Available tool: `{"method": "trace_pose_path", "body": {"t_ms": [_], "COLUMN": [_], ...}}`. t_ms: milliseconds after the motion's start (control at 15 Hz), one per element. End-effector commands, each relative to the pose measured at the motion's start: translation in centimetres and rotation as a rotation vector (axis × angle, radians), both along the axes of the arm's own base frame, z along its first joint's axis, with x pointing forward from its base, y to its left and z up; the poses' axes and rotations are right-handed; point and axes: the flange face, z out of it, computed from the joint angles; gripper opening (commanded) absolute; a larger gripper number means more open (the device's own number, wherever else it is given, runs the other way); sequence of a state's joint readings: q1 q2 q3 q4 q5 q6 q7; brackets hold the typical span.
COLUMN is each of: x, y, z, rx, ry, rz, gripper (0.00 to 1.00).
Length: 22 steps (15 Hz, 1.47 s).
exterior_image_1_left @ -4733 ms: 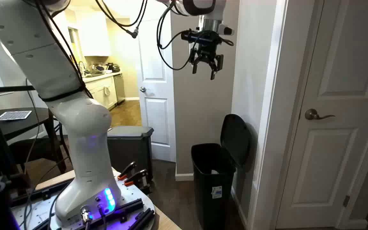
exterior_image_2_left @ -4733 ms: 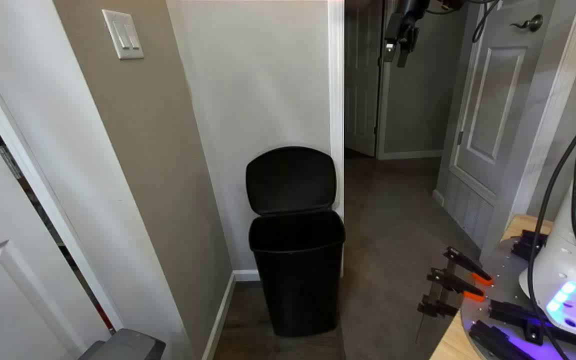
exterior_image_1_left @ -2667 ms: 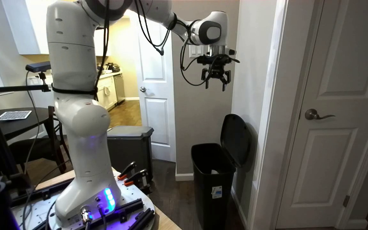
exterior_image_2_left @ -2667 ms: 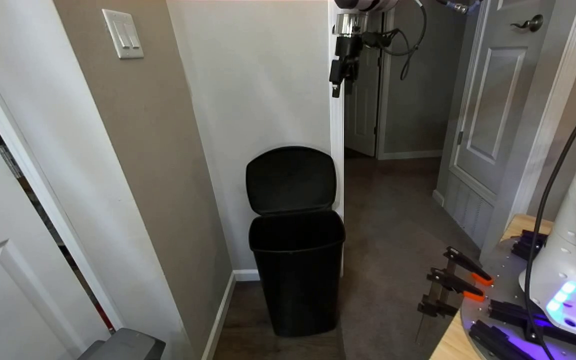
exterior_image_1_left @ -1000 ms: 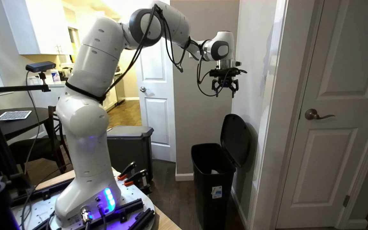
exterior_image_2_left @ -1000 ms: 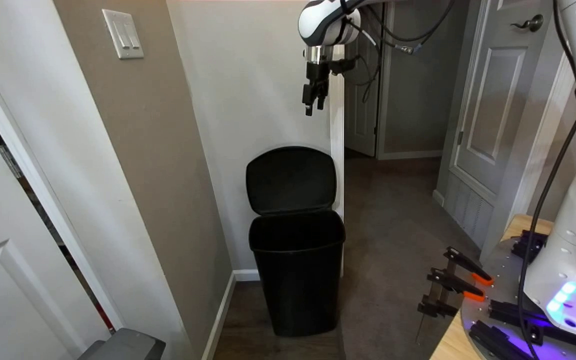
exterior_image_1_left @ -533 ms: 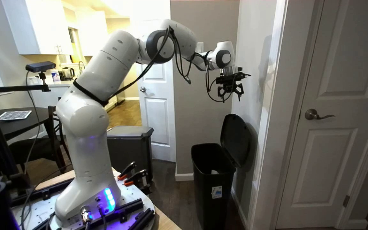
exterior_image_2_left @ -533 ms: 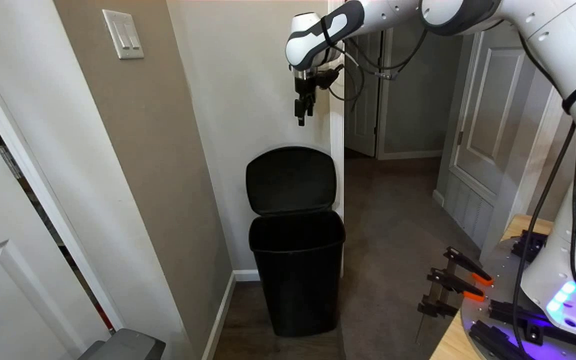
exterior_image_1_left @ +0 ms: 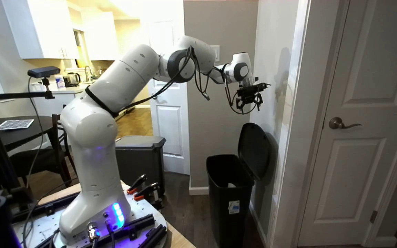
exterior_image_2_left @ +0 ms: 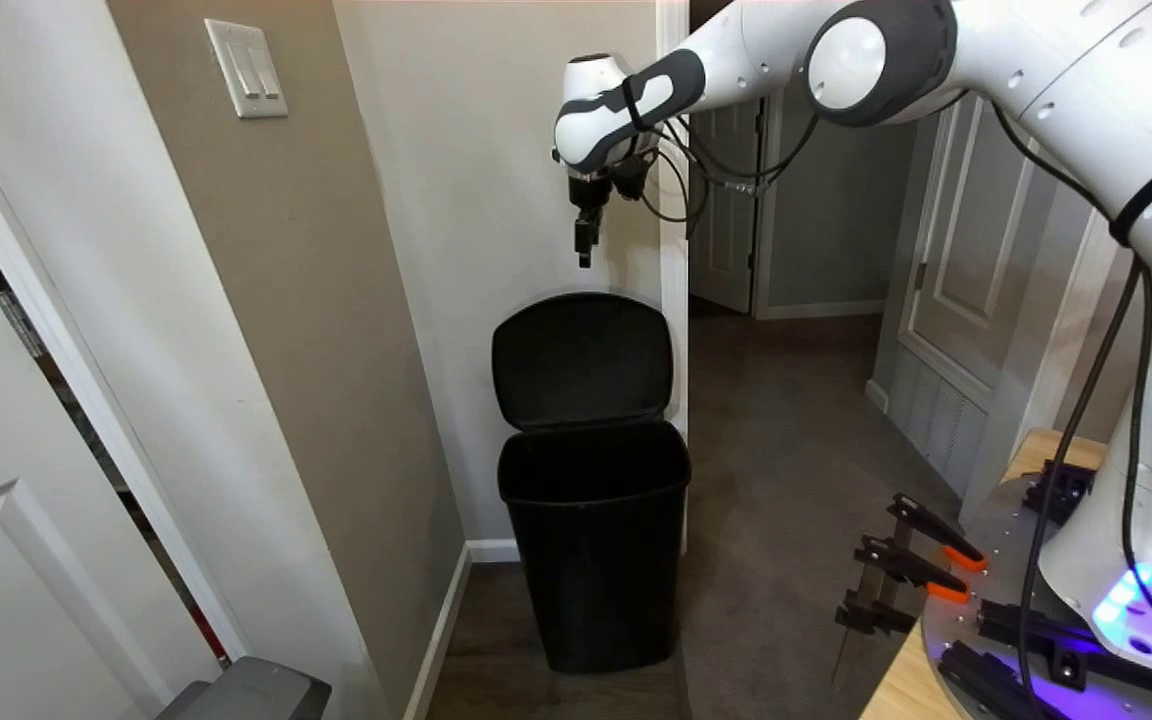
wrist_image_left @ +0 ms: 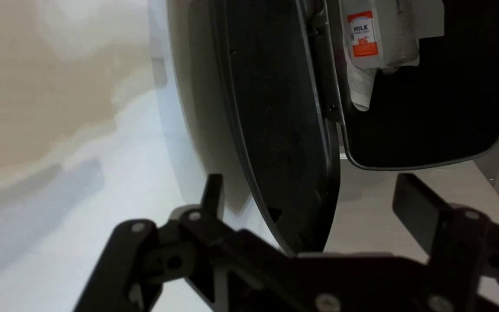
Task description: Close the bin completely
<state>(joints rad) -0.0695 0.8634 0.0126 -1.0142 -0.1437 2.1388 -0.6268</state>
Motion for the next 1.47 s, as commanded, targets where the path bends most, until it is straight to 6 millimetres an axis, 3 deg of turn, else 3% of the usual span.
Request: {"method": "trace_pose_path", "body": {"t_ms": [0, 933, 1400], "x": [1.5, 3.4, 3.4], "y": [-0.4, -0.4, -1.9], "z": [-1.2, -6.5, -10.3], "rx": [-0.019, -0.029, -0.020], "ry": [-0.040, -0.049, -0.015], "rz": [0.091, 0.262, 0.303], "gripper": [1.00, 1.00, 1.00]}}
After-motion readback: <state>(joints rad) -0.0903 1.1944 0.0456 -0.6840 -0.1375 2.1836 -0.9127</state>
